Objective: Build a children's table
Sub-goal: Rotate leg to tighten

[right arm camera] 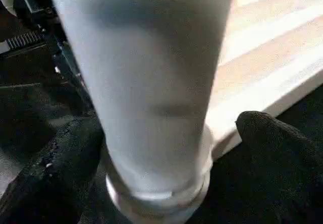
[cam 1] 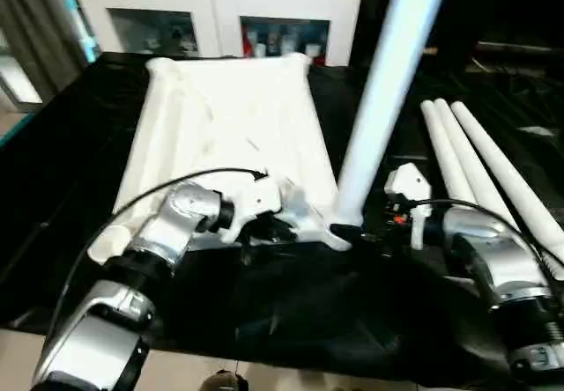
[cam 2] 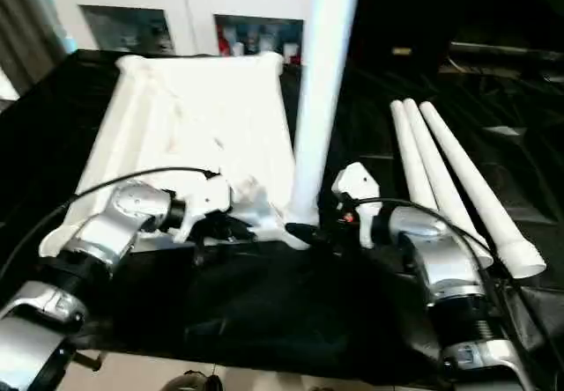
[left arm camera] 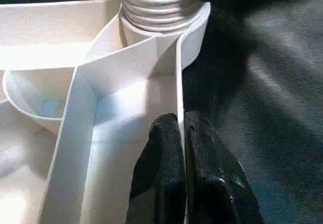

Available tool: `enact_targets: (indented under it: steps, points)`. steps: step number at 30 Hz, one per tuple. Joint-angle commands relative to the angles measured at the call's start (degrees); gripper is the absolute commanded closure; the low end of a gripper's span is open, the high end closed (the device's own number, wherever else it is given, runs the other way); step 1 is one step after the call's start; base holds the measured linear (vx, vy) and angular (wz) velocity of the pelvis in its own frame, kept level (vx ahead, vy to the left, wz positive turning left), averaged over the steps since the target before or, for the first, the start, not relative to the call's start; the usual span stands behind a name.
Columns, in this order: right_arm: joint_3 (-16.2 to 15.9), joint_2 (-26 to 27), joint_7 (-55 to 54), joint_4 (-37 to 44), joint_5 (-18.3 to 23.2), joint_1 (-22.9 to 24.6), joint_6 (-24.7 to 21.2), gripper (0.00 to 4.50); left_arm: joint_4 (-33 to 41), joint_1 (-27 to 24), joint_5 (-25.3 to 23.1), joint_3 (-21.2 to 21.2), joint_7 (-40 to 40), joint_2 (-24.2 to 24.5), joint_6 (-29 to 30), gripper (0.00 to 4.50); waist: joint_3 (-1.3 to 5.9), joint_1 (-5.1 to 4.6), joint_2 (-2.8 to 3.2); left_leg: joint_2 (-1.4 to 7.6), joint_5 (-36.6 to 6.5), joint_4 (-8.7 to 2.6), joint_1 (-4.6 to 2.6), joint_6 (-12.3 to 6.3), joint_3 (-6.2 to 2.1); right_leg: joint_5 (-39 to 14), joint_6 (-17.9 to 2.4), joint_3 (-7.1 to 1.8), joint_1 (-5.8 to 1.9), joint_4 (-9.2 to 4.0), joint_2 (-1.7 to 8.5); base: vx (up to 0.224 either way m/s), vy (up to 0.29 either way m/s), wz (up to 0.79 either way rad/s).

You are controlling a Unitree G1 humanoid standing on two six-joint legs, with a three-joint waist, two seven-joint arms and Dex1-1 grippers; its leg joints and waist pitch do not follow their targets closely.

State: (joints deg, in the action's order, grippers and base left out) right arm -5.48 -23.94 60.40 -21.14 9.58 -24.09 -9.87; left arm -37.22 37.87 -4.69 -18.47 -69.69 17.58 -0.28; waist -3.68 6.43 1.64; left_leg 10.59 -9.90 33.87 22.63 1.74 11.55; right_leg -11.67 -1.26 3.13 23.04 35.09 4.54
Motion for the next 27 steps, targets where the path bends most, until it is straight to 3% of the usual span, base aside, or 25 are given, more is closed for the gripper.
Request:
enact_targets:
  steps: [1, 4, 10, 20, 23, 27]
  points:
    - [-0.8, -0.16, -0.13, -0.51, -0.29, -0.41, 0.9, 0.03, 1.85, -0.03, 1.18, -0.1, -0.25, -0.57, 0.05, 4.5, 4.29, -0.25, -0.45, 3.28, -9.11, -3.63, -1.72, -3.54, -1.33, -4.0, -13.91, -2.37, -2.72, -3.62, 4.26, 0.0, 0.0, 0.0]
    - [-0.7, -0.02, -0.13, -0.74, -0.2, -0.51, 0.91, 0.29, 2.24, -0.18, 0.72, 0.16, 0.35, -0.46, 0.52, 4.5, 4.45, -0.24, -0.54, 3.18, -8.2, -3.52, -1.67, -3.49, -1.34, -3.27, -13.63, -2.4, -2.82, -3.44, 4.23, 0.0, 0.0, 0.0]
    - [-0.75, 0.51, 0.27, -1.92, -0.17, -0.89, 1.15, 0.74, 3.05, -0.37, 0.93, 0.07, 0.62, -0.27, 1.55, 4.5, 4.77, -0.13, -0.73, 2.95, -5.25, -3.02, -1.41, -5.36, -1.25, 1.71, -14.46, -2.3, -2.99, -2.79, 4.08, 0.0, 0.0, 0.0]
    - [-1.1, 1.19, 0.1, -2.98, 0.28, -0.74, 1.35, 1.6, 3.02, -0.24, 1.1, 0.34, 0.96, -0.08, 2.06, 4.5, 4.71, -0.22, -0.45, 2.95, -6.55, -2.99, -1.48, -4.77, -1.32, -0.17, -14.31, -2.26, -2.91, -2.96, 4.05, 0.0, 0.0, 0.0]
    - [-0.55, 2.15, -1.4, -3.57, 0.48, 0.05, 0.78, 1.69, 2.09, 0.18, 1.51, 1.41, 3.22, -0.96, 2.86, 4.5, 4.7, -0.26, -0.41, 2.95, -6.53, -2.99, -1.51, -4.68, -1.34, 0.08, -14.39, -2.27, -2.9, -2.92, 4.02, 0.0, 0.0, 0.0]
    - [1.87, 6.38, -11.89, -8.4, -0.74, 0.25, 1.32, 1.75, -1.46, 1.95, 0.53, 2.64, 9.48, -3.11, 4.31, 4.5, 4.53, -0.75, -0.64, 2.78, -7.82, -3.12, -1.48, -3.64, -1.35, -3.13, -14.1, -2.32, -2.81, -3.3, 4.12, 0.0, 0.0, 0.0]
